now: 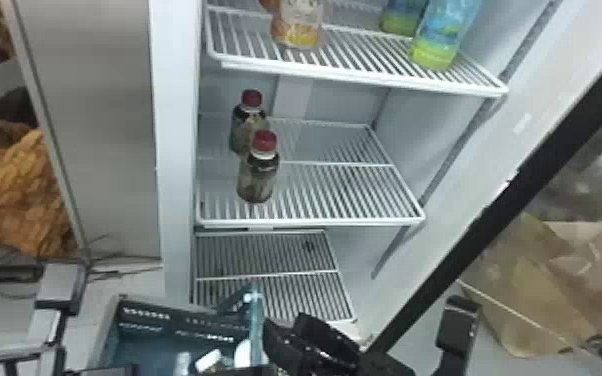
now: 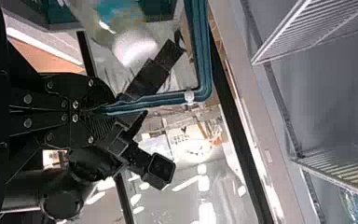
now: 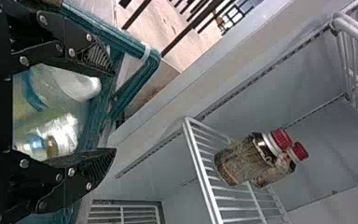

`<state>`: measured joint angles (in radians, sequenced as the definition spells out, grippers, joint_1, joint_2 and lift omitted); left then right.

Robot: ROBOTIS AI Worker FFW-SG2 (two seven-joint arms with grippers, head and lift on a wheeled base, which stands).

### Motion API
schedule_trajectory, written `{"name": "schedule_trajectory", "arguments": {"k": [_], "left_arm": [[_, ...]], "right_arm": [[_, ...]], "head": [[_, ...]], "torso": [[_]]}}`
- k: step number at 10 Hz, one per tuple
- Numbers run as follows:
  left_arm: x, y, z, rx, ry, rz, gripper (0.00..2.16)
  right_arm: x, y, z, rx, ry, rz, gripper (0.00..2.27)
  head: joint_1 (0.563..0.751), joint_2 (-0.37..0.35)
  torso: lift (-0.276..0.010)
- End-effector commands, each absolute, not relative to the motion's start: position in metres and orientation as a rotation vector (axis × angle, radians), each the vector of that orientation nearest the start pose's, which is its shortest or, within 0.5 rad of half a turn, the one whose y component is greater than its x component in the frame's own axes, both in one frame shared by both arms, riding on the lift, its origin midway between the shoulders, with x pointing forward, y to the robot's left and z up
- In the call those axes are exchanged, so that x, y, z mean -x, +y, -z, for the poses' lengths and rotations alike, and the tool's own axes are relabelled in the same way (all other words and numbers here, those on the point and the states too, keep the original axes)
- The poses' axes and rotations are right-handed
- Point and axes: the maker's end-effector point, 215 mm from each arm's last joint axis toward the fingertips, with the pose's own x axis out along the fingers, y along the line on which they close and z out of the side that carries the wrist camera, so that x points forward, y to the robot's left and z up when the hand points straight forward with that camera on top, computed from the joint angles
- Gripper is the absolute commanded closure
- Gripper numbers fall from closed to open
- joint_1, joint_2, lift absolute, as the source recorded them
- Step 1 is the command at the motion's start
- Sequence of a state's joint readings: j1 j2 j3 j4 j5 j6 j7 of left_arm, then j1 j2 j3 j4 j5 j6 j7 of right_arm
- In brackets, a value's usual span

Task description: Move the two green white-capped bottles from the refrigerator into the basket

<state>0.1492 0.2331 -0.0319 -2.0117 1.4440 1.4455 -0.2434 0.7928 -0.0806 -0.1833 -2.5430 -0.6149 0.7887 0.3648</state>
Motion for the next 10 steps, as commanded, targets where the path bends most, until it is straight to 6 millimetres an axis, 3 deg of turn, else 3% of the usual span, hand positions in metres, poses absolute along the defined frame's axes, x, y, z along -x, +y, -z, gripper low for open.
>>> {"name": "schedule_trajectory", "arguments": {"k": [1, 6, 10], "left_arm": [[-0.262, -0.027, 0.309, 0.922, 1.009, 1.281, 1.16], [-0.261, -0.027, 0.31, 0.923, 1.012, 1.282, 1.16], [-0.26, -0.027, 0.309, 0.925, 1.012, 1.283, 1.16]], "right_arm": [[-0.31, -0.132, 0.341, -0.497, 0.488, -0.513, 0.52], [-0.323, -0.148, 0.324, -0.464, 0.41, -0.475, 0.51], [-0.348, -0.197, 0.274, -0.278, 0.209, -0.361, 0.51]], "head": [[0.695, -0.322], [0.695, -0.336], [0.695, -0.35]], "torso": [[-0.263], [-0.263], [-0.263]]}}
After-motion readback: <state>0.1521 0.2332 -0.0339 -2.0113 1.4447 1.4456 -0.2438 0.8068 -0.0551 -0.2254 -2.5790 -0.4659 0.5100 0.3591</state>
